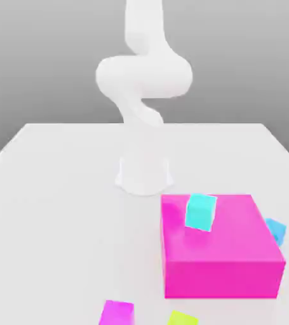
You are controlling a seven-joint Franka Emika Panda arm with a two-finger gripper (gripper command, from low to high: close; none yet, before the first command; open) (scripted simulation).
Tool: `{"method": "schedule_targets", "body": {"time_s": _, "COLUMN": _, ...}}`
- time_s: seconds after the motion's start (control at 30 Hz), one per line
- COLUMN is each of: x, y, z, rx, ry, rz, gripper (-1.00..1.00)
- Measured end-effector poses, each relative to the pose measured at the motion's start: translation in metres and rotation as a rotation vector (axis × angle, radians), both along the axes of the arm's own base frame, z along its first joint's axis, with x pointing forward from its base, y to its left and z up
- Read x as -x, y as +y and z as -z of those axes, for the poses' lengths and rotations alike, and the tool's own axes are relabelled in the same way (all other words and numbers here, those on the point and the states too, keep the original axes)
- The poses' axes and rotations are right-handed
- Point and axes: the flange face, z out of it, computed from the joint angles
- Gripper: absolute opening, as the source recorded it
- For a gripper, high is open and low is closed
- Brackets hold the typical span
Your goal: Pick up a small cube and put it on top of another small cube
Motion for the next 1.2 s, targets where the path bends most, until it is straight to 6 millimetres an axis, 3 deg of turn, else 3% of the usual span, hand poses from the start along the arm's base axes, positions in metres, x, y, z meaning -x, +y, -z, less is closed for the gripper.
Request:
{"method": "schedule_targets", "body": {"time_s": 0.23, "x": -0.079, "y": -0.010, "z": 0.105, "rx": -0.015, "ry": 0.187, "rz": 0.027, "gripper": 0.00}}
{"method": "schedule_targets", "body": {"time_s": 0.5, "x": -0.132, "y": -0.024, "z": 0.243, "rx": -0.030, "ry": 0.396, "rz": 0.060, "gripper": 0.00}}
{"method": "schedule_targets", "body": {"time_s": 0.7, "x": -0.144, "y": -0.035, "z": 0.354, "rx": -0.040, "ry": 0.552, "rz": 0.090, "gripper": 0.00}}
{"method": "schedule_targets", "body": {"time_s": 0.9, "x": -0.133, "y": -0.042, "z": 0.465, "rx": -0.047, "ry": 0.708, "rz": 0.116, "gripper": 0.00}}
{"method": "schedule_targets", "body": {"time_s": 1.07, "x": -0.130, "y": -0.044, "z": 0.538, "rx": -0.048, "ry": 0.732, "rz": 0.120, "gripper": 0.00}}
{"method": "schedule_targets", "body": {"time_s": 1.1, "x": -0.129, "y": -0.044, "z": 0.545, "rx": -0.048, "ry": 0.733, "rz": 0.120, "gripper": -1.00}}
{"method": "schedule_targets", "body": {"time_s": 1.2, "x": -0.129, "y": -0.044, "z": 0.545, "rx": -0.048, "ry": 0.733, "rz": 0.120, "gripper": -1.00}}
